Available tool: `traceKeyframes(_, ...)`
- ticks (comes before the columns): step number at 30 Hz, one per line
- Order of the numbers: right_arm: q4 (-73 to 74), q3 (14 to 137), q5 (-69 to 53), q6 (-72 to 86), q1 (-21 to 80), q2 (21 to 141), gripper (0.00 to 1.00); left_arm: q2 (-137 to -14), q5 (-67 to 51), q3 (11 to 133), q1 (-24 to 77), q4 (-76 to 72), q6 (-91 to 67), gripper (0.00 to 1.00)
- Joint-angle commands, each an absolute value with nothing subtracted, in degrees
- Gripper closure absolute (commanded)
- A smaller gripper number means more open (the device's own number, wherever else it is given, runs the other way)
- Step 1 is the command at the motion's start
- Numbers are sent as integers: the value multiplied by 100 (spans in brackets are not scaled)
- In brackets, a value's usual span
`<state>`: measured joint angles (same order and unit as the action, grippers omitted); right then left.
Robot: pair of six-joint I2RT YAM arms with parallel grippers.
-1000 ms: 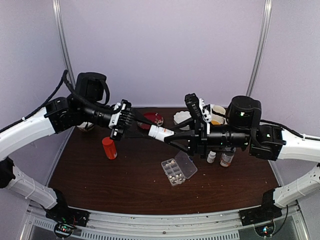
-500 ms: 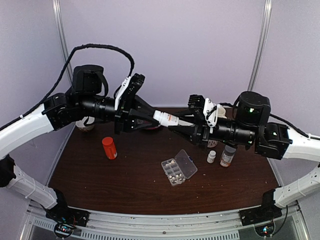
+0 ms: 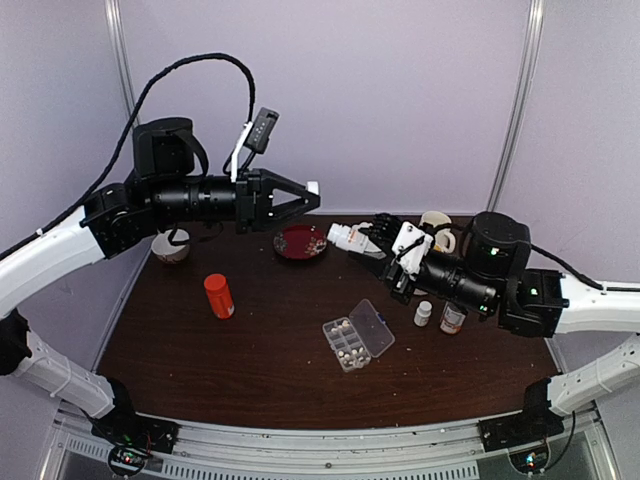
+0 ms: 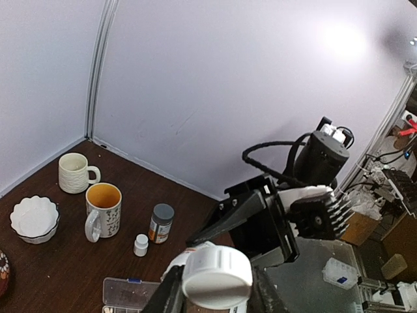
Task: Sort the pills into containers
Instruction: Unscrew the lid of the pill bottle from the pill bottle, then pour the pill into the compartment of the pill container.
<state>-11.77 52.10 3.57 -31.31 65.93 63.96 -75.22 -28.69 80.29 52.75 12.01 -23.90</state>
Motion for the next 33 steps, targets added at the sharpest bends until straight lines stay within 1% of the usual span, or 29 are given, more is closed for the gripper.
traceKeyframes(1, -1782, 4913, 686, -3023, 6638, 6302, 100, -7398, -2759, 8054, 5212, 647, -3046, 100)
traceKeyframes(12, -2767, 3732, 227, -1212, 6640, 6079, 100, -6851, -1277, 7375, 5149, 1365, -1788, 100)
traceKeyframes(21, -4384, 2445, 239, -308, 6662, 6021, 100, -6675, -913, 6861, 5124, 1334, -1378, 100)
traceKeyframes(33, -5110, 1536, 646, 546, 6685, 6465, 100, -6653, -570, 6253, 5121, 1197, -1424, 100)
